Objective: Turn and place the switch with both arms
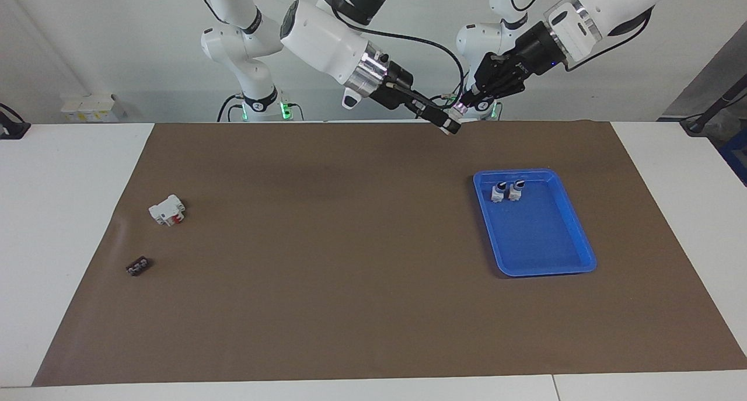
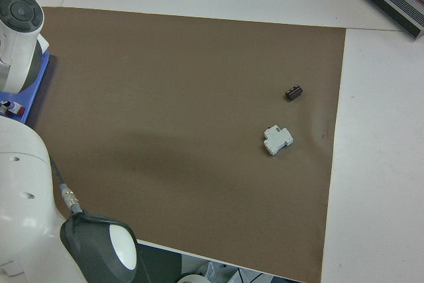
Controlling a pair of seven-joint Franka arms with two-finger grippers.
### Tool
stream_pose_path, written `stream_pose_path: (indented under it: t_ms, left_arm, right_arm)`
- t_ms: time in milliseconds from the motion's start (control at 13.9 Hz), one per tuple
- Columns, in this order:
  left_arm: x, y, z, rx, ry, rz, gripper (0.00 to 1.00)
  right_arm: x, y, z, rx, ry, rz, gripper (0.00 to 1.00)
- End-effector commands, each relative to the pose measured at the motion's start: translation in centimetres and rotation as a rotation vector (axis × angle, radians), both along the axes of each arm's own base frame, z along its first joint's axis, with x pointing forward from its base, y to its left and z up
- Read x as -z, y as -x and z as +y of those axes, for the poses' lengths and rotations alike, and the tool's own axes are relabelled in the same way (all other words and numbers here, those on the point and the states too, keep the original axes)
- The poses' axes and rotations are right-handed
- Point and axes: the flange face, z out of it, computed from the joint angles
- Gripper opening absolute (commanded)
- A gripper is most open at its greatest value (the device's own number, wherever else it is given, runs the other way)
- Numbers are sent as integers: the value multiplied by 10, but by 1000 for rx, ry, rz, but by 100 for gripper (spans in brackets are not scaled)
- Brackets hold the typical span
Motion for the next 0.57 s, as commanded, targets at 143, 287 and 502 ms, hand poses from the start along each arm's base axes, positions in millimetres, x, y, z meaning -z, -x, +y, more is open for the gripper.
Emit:
stream_pose_path:
  t_ms: [143, 287, 502]
  left_arm:
    - [-6, 16, -13, -138, 19, 142, 0]
    - [-6, 17, -13, -235, 22, 239, 0]
    - [-6, 17, -13, -370, 18, 366, 0]
  right_arm:
    - [0, 0, -2, 11, -9, 4, 0]
    - [0, 0, -2, 12, -9, 5, 0]
    - [-1, 0, -2, 16, -10, 9, 0]
